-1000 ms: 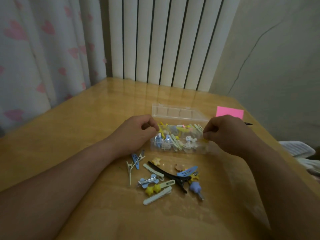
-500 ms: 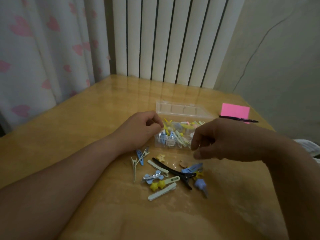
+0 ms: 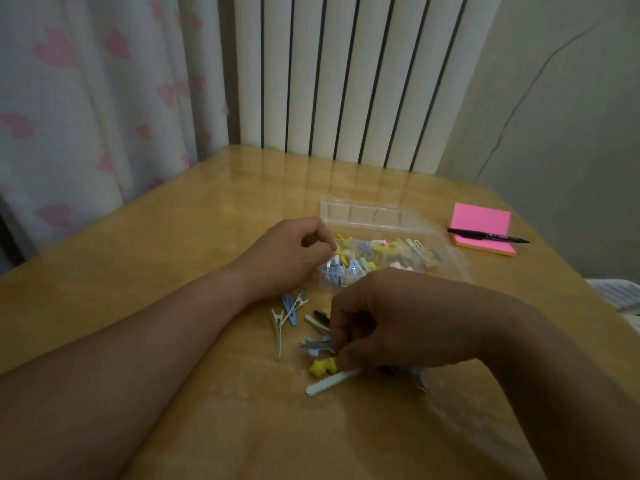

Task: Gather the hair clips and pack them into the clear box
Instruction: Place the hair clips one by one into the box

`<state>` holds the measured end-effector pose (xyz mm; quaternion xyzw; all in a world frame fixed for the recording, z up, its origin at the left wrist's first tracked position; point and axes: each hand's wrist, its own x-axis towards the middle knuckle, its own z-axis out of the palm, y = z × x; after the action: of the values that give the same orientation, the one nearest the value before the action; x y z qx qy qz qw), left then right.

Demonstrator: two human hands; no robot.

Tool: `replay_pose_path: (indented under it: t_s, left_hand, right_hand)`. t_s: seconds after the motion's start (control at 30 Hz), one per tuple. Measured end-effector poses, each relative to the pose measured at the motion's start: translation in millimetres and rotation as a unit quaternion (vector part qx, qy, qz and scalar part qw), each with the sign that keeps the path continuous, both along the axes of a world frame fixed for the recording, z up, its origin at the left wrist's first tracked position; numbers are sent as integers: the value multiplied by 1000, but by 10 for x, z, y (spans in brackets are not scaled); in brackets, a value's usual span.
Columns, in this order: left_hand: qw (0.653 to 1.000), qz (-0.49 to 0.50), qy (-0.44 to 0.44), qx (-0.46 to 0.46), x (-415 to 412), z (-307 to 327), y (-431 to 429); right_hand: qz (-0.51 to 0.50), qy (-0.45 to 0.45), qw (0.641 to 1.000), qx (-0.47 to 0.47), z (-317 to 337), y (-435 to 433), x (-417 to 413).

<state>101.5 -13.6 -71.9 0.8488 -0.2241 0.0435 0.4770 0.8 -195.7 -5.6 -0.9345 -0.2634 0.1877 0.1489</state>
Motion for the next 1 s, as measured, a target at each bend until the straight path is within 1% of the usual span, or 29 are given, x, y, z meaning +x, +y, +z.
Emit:
replay_pose_path:
  t_s: [0.17, 0.33, 0.47, 0.53, 0.6, 0.63, 0.7, 0.77, 0.83, 0.87, 0.93, 1.0]
  left_hand:
    - [1000, 2, -1, 1, 1, 4, -1]
    - [1000, 4, 1, 5, 10, -5, 3]
    - [1000, 2, 1, 4, 5, 1, 2]
    - [1000, 3, -4, 4, -1, 2, 4]
    - [1000, 5, -8, 7, 1, -2, 6]
    - [1000, 4, -8, 6, 2, -3, 6]
    - [1000, 2, -6, -1, 4, -7, 8]
    - [1000, 0, -3, 0, -1, -1, 10]
    - [1000, 3, -4, 10, -11, 6, 15]
    - [1000, 4, -6, 14, -15, 9, 16]
    - [1000, 4, -9, 16, -27, 17, 11]
    - [1000, 4, -6, 13, -32, 24, 8]
  right_hand:
    - [-9, -11, 999, -29, -19, 24, 7]
    - [5, -45, 997, -57, -62, 80, -8]
    - [27, -20, 998, -53, -67, 63, 22]
    - [21, 15, 999, -26, -48, 14, 40]
    - [5, 55, 998, 31, 5, -52, 48]
    - [3, 60, 996, 63, 39, -94, 48]
    - [-6, 38, 991, 126, 104, -194, 61]
    - [-54, -8, 979, 197, 156, -355, 109]
    - [-144, -72, 954, 254, 161, -595, 208]
    - [-198, -120, 938, 257, 139, -729, 273]
    - [-296, -206, 908, 212, 67, -960, 391]
    - [-343, -217, 899, 165, -7, -1050, 450]
